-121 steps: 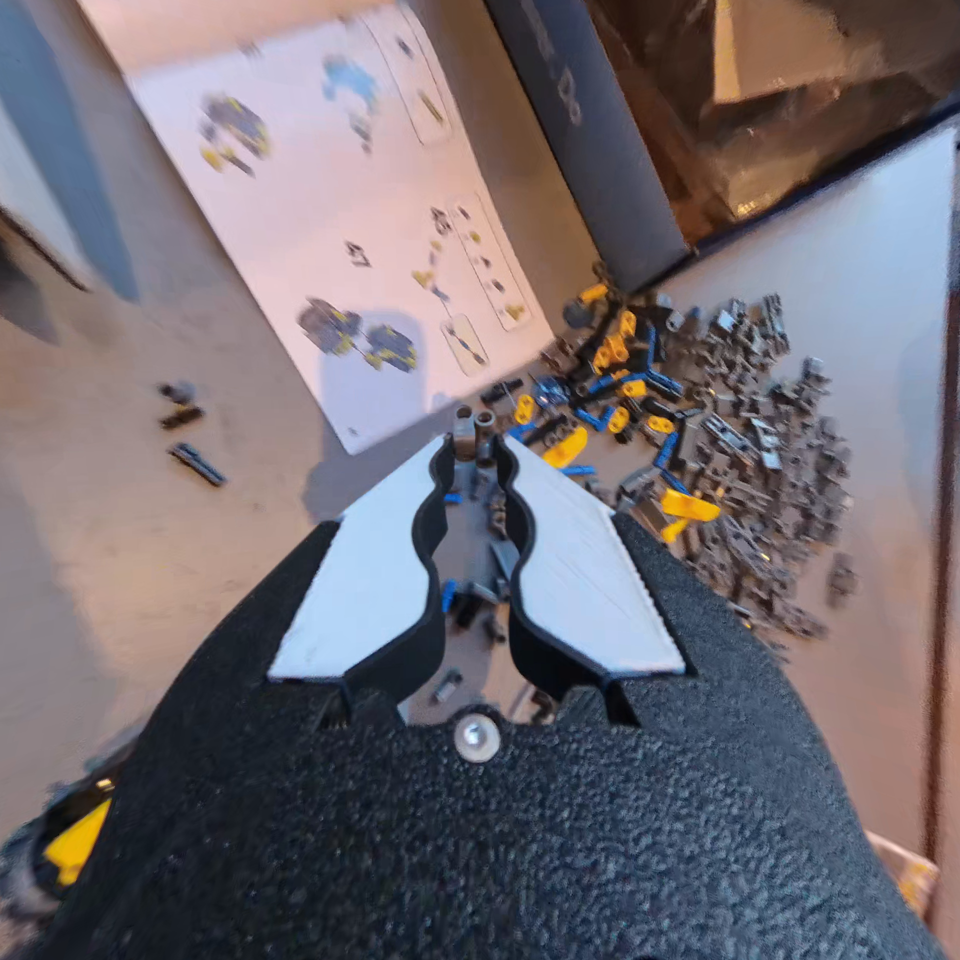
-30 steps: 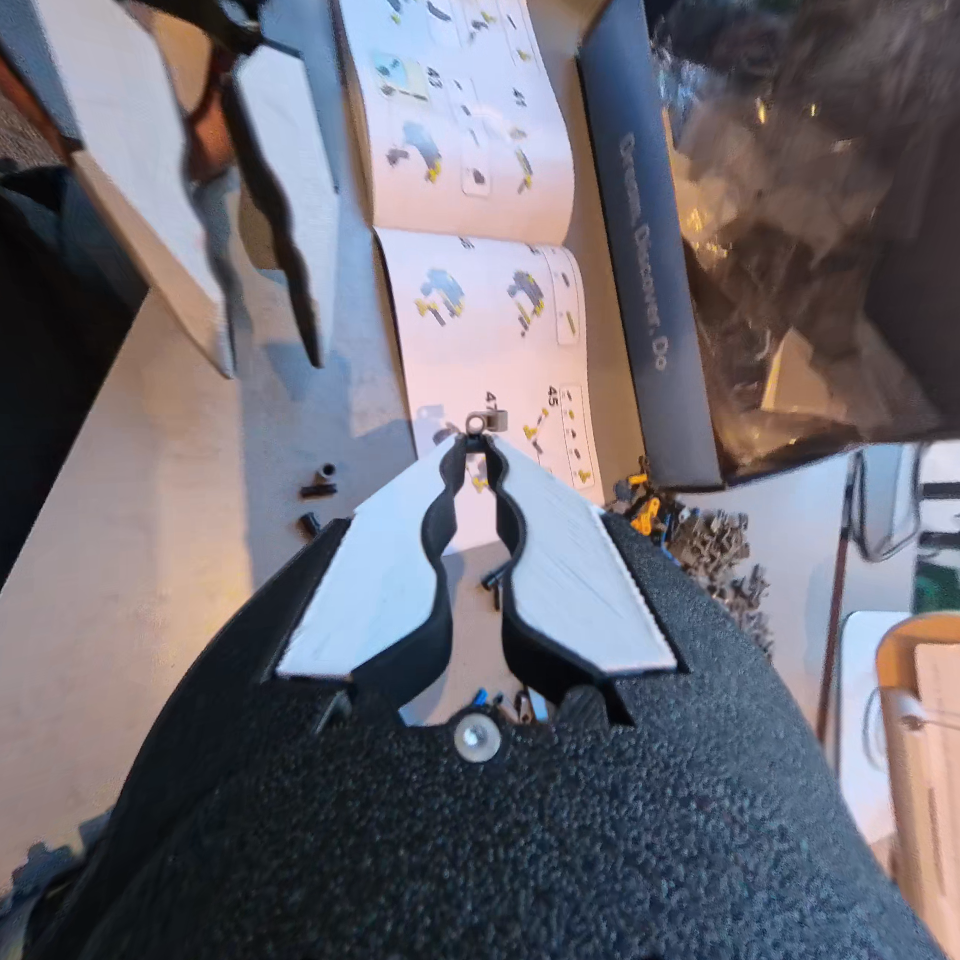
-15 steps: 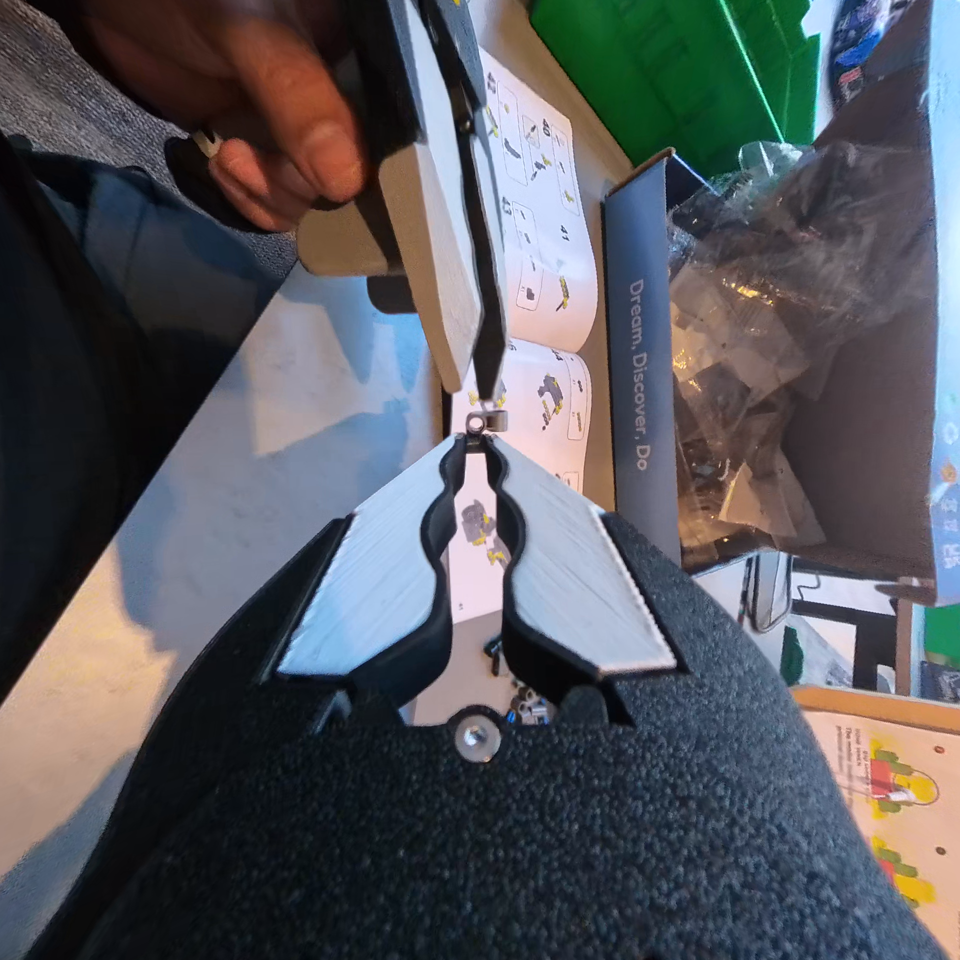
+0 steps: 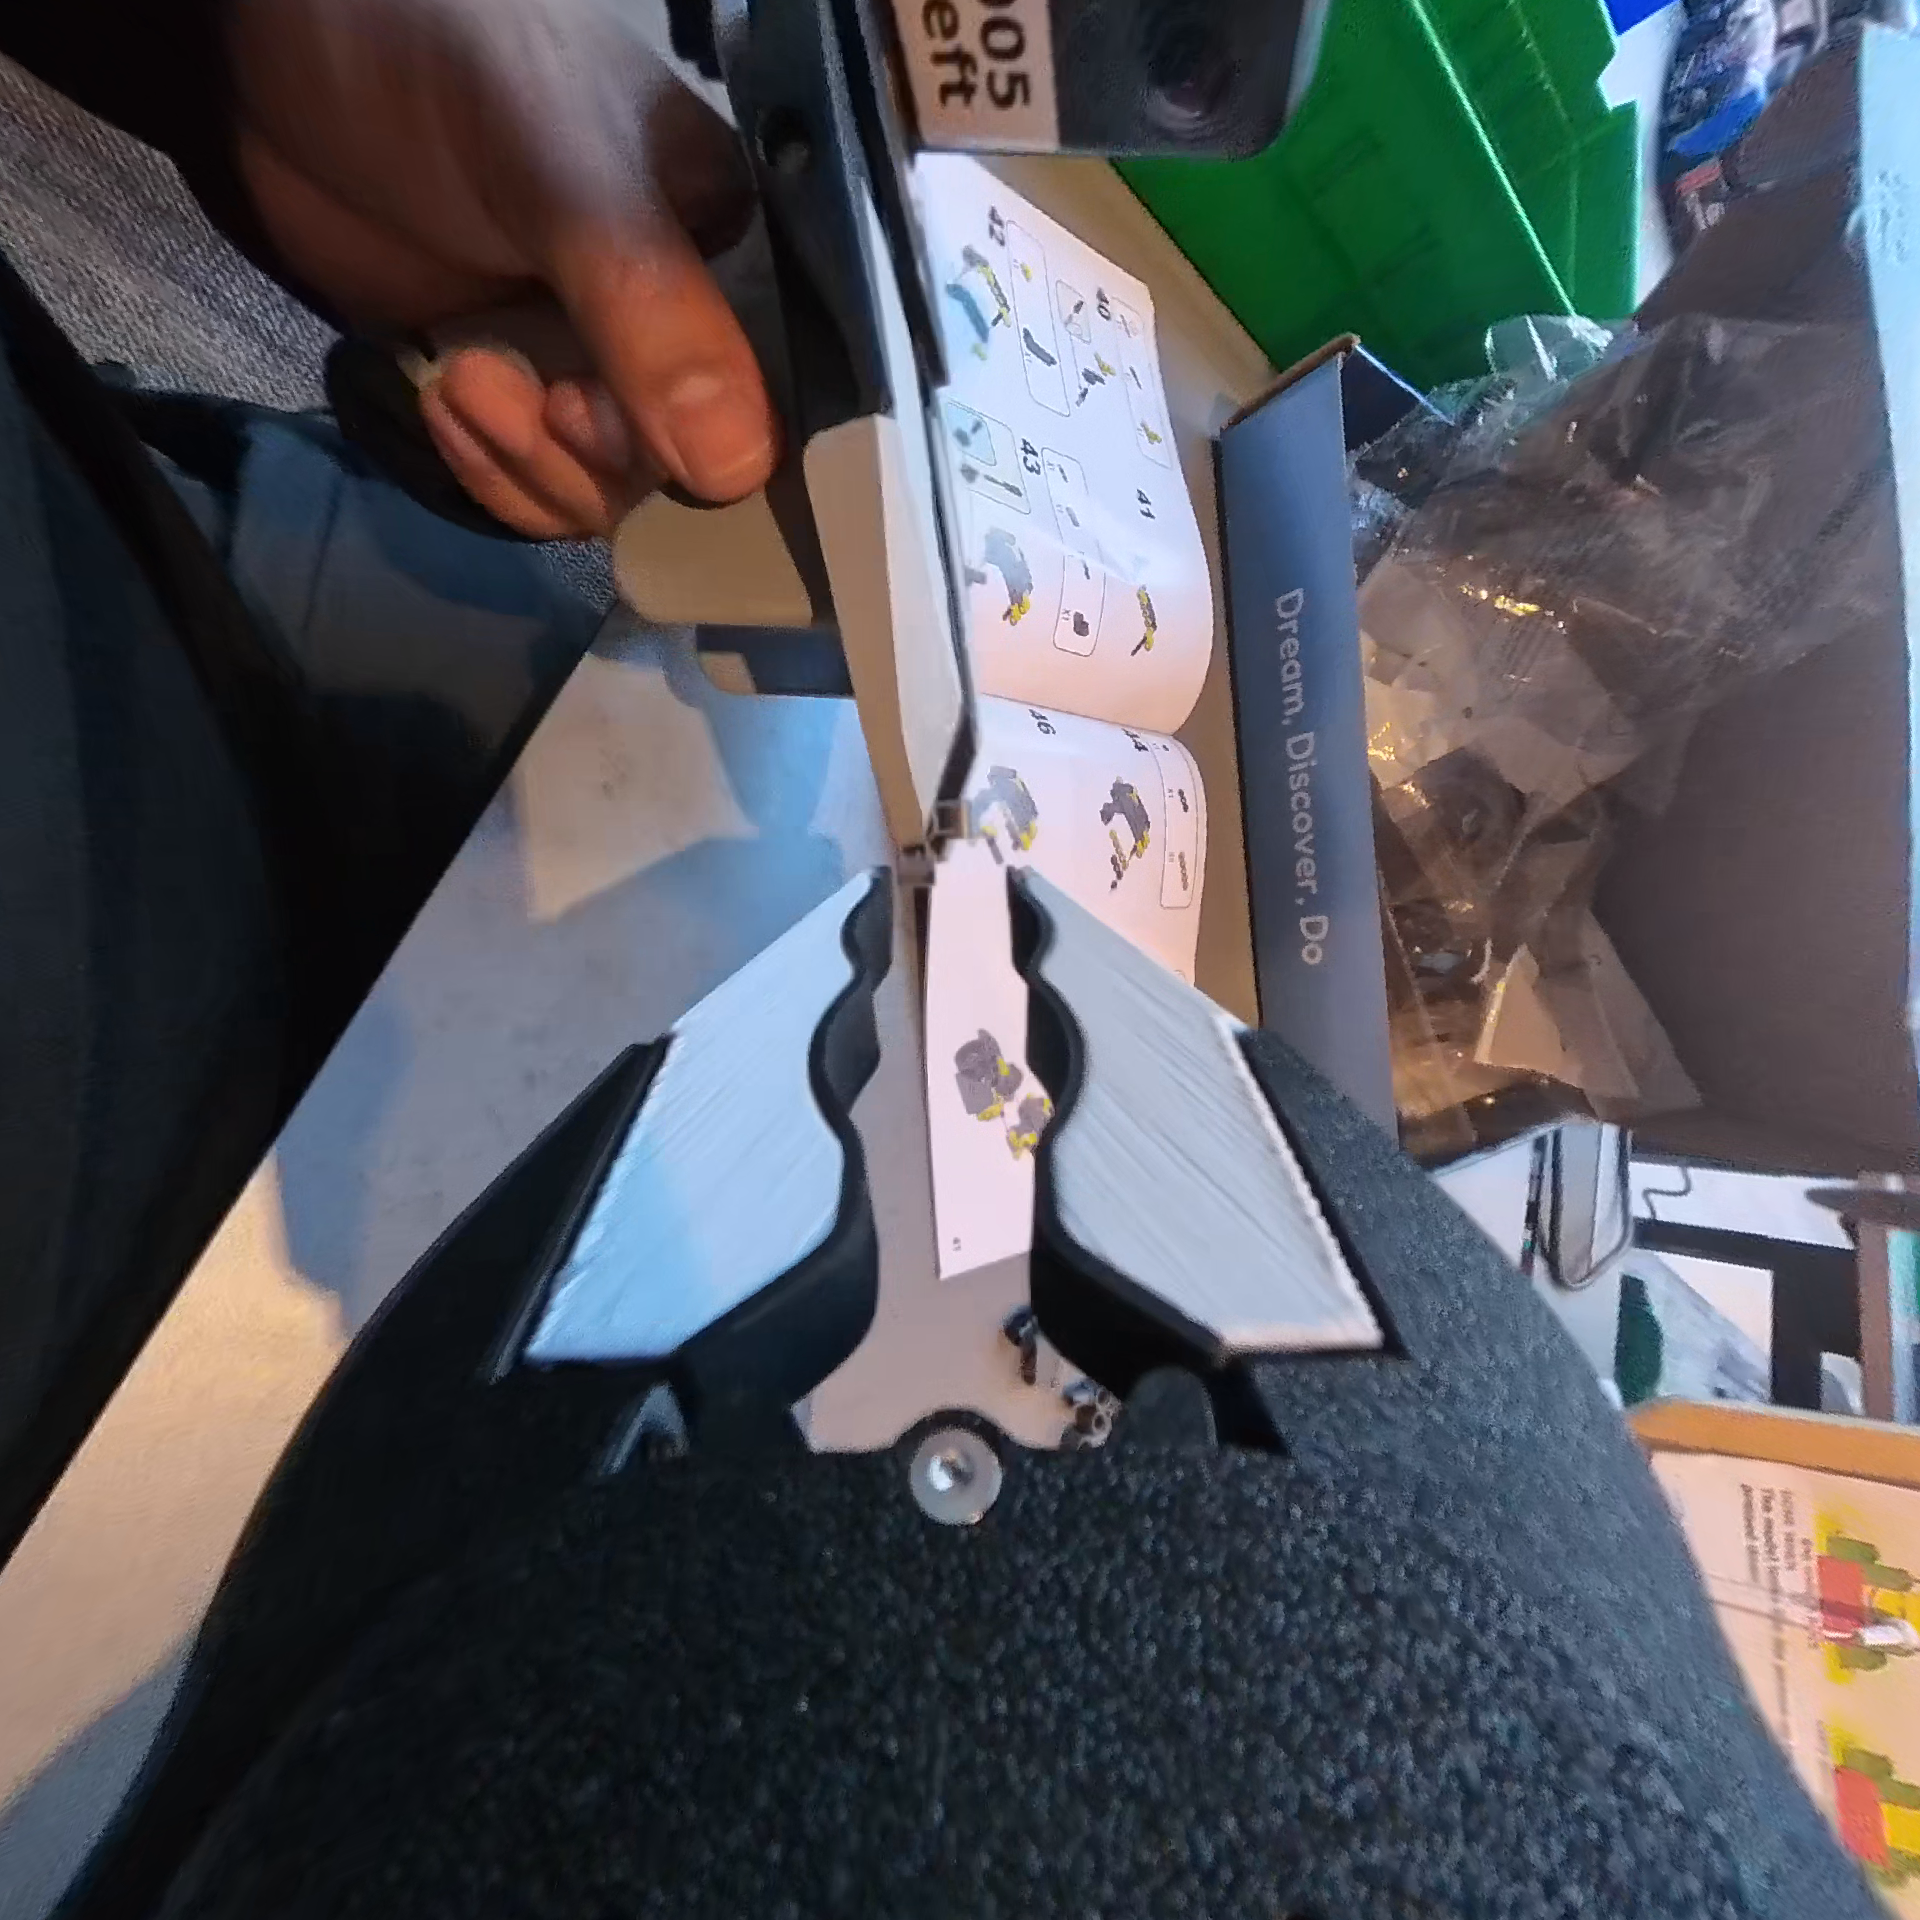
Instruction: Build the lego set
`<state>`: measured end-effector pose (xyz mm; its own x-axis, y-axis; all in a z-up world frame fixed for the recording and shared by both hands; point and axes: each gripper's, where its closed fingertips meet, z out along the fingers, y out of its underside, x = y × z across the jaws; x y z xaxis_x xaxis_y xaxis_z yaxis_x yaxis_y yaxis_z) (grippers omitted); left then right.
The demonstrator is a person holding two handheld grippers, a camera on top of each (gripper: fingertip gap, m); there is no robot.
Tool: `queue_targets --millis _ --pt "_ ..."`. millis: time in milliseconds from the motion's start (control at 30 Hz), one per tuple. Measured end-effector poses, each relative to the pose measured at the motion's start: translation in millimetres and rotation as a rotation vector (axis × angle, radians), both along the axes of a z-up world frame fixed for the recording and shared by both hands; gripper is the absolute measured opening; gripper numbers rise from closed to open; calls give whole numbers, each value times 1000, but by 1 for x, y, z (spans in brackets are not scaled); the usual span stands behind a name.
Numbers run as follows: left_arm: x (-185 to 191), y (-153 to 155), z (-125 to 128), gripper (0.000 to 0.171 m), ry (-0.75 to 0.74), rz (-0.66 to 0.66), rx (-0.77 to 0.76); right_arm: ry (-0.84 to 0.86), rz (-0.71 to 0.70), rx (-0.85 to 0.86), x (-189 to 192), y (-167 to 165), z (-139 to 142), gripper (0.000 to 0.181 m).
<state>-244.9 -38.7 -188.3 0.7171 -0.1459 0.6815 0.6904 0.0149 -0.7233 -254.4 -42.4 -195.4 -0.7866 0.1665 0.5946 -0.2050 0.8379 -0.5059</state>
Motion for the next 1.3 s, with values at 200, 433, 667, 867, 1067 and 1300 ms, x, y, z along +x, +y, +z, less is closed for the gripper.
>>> queue_targets --millis 200,433,667,867,1067,1300 --pt "17 0 11 8 -98 -161 102 -170 70 -89 19 -1 9 37" --pt "22 -1 13 8 -3 -160 97 -294 74 -150 26 5 12 25" --pt "29 1 5 8 206 -149 16 -437 64 -276 31 5 15 16" --pt "29 1 -3 8 381 -113 -56 -515 19 -281 27 10 4 14" --pt "18 1 -10 8 457 -38 -120 -639 -52 -348 22 7 -3 12" --pt "9 0 -10 8 574 75 -170 -666 -187 -349 12 11 -16 13"
